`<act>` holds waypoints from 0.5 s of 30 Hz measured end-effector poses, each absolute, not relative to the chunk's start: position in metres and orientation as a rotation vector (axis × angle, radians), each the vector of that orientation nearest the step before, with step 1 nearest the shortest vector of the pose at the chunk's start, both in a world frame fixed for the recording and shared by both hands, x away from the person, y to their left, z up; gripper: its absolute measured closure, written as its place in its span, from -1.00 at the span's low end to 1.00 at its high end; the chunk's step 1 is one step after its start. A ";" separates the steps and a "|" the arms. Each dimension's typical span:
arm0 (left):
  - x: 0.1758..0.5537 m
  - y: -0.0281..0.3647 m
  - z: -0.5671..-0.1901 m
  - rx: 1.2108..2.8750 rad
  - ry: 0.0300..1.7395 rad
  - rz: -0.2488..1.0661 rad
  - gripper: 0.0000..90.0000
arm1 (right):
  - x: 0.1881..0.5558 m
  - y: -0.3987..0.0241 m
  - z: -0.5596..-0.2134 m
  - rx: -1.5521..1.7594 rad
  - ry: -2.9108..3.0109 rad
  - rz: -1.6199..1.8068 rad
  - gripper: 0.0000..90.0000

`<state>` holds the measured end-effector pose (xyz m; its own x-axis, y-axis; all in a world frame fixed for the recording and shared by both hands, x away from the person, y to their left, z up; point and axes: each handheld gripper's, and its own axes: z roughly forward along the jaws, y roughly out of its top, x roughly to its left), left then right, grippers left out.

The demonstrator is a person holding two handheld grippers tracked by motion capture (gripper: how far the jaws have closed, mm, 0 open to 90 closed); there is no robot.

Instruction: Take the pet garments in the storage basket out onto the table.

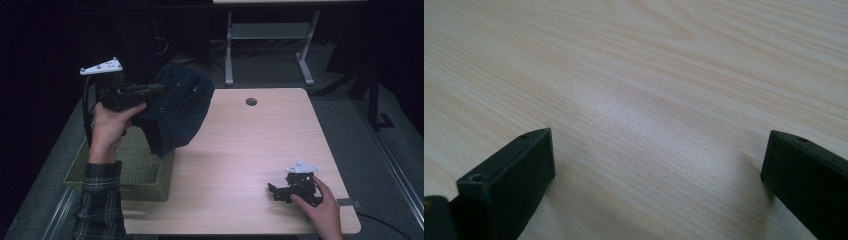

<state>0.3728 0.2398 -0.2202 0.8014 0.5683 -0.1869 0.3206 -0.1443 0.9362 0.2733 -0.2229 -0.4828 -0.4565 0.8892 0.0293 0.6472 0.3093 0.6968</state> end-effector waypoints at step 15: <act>0.383 0.174 -0.221 1.804 0.587 0.181 0.85 | 0.273 -0.223 -0.483 1.374 2.221 0.925 -0.99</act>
<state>0.3831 0.1738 -0.2212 0.8619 0.4771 -0.1717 0.2981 -0.2030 0.9327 0.2733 -0.2229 -0.4828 -0.4567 0.8891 0.0292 0.6469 0.3094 0.6970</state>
